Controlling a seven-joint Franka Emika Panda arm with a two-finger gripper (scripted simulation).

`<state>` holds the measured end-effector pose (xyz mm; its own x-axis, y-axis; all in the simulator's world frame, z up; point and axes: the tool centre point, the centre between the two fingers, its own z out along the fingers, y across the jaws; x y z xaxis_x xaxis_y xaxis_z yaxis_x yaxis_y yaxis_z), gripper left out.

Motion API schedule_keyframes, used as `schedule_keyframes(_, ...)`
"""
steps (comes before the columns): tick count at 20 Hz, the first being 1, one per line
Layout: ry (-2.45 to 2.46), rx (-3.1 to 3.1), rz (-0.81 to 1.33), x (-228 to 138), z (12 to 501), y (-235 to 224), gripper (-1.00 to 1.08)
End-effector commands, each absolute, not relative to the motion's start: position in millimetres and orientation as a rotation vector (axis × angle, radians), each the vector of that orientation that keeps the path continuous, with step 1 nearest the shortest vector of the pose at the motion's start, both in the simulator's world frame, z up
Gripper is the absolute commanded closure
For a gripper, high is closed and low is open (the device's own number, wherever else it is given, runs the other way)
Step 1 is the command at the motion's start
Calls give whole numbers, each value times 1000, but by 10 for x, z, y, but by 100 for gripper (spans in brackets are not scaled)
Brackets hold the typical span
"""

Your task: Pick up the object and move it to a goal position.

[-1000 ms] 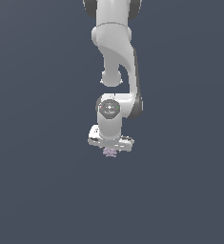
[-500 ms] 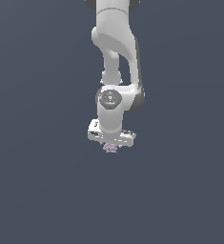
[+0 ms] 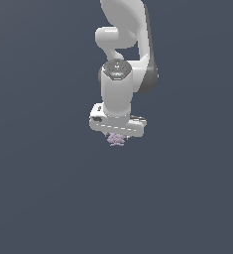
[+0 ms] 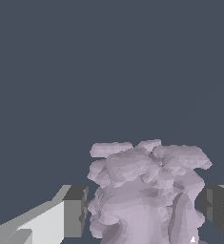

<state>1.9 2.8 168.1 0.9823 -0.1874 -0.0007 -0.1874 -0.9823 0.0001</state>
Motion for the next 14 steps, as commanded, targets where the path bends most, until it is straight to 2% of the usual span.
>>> schedule_keyframes(1, -296, 3128, 0, -36, 1988, 48, 108)
schedule_keyframes(14, -296, 3128, 0, -278, 3537, 151, 108)
